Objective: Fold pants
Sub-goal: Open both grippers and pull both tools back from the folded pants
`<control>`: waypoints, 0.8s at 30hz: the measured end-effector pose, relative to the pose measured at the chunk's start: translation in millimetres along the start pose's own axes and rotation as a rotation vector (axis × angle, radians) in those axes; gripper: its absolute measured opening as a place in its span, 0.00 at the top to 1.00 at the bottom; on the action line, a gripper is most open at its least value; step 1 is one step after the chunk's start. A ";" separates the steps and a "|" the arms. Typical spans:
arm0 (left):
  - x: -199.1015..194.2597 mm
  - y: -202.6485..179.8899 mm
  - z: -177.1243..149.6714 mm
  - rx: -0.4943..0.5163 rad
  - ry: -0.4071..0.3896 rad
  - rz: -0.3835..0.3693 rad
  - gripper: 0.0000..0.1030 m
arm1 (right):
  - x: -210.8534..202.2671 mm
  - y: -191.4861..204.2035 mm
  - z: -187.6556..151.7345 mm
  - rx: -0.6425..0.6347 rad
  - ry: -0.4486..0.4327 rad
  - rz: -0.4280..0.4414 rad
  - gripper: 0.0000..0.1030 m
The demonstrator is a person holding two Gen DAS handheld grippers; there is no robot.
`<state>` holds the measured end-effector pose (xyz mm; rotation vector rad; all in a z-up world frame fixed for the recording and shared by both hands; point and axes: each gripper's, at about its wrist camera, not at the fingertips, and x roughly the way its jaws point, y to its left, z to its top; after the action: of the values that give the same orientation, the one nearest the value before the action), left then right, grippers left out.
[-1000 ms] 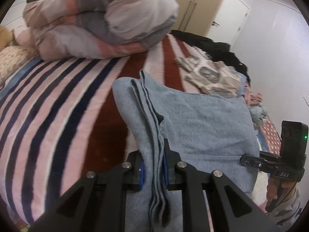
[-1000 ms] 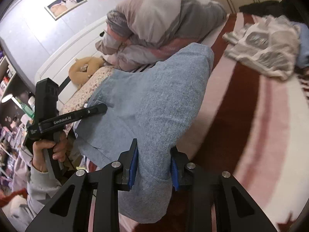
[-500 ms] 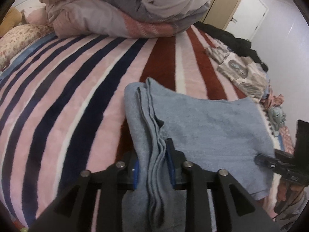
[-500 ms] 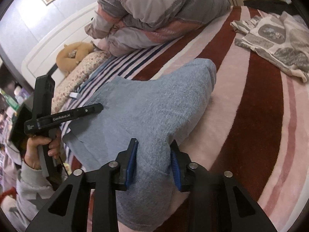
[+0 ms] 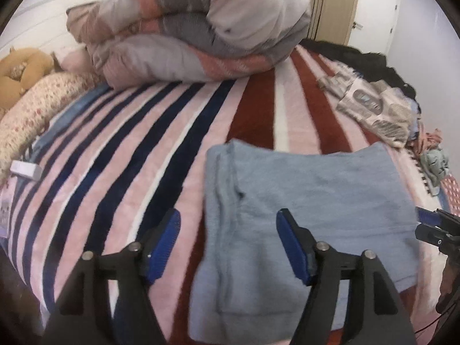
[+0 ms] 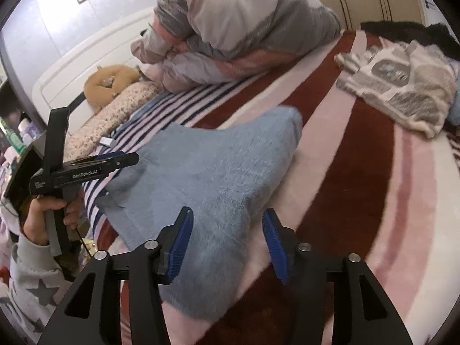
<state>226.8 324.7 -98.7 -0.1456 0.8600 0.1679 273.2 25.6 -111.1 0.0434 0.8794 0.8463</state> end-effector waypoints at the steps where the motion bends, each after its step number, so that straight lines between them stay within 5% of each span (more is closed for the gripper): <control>1: -7.0 -6.9 0.5 0.011 -0.017 0.005 0.32 | -10.4 -0.7 -1.4 -0.010 -0.020 -0.007 0.50; 12: -109.0 -125.4 -13.1 0.117 -0.272 -0.046 0.15 | -128.6 -0.7 -36.9 -0.137 -0.222 -0.132 0.30; 24: -195.0 -238.3 -62.2 0.141 -0.568 -0.170 0.02 | -259.8 1.8 -99.1 -0.184 -0.462 -0.380 0.13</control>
<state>104.8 62.5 24.2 -0.0338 0.2894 -0.0144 114.2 -175.9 -4.2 -0.0848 0.3546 0.5239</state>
